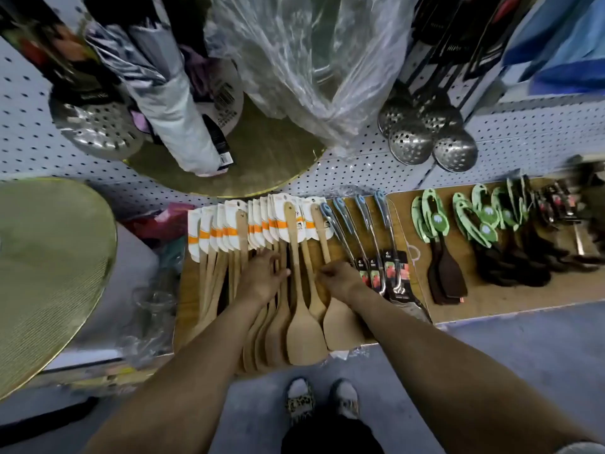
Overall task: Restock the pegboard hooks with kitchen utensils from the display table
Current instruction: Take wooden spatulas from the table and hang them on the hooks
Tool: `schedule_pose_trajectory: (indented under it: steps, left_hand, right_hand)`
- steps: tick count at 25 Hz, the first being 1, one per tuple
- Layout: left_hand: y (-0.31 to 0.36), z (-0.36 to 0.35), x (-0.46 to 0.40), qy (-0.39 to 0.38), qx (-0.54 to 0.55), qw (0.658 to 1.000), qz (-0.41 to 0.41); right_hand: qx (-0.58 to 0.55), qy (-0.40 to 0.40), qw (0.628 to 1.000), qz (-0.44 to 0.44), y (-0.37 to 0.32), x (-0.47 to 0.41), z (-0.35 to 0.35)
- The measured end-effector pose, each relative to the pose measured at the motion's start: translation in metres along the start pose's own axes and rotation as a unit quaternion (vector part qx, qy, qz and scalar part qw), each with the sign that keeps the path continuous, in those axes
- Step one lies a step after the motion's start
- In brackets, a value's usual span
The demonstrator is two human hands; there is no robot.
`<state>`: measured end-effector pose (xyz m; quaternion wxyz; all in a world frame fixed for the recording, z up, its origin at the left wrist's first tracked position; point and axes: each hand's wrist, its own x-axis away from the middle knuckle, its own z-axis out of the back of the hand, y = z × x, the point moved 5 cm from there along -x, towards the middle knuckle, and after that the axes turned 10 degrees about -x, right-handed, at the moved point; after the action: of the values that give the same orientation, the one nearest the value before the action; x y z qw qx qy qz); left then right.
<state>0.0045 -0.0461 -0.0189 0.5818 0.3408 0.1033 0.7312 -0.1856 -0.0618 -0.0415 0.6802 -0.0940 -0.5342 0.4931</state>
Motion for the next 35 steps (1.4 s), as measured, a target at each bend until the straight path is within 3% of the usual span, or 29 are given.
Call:
schedule_pose_trajectory:
  steps: [2,5,10,18,35]
  left_hand:
    - [-0.013,-0.002,-0.006,0.016,0.032,0.999,0.036]
    - [-0.028,-0.007,0.001,0.029,0.039,0.997,0.059]
    - [-0.035,-0.008,0.000,0.037,0.032,0.997,0.064]
    - [-0.008,-0.032,-0.013,0.028,0.045,0.994,0.092]
    - [0.033,-0.082,-0.039,-0.005,0.000,0.976,0.216]
  right_hand:
    - [-0.057,-0.017,0.998,-0.037,0.001,-0.018,-0.019]
    - [-0.016,-0.041,0.998,-0.051,-0.009,-0.027,-0.046]
    - [0.049,0.028,0.996,-0.076,-0.006,-0.037,-0.050]
    - [-0.189,0.080,0.976,-0.076,0.034,-0.027,0.002]
    - [-0.325,0.077,0.940,-0.071,0.061,0.018,0.059]
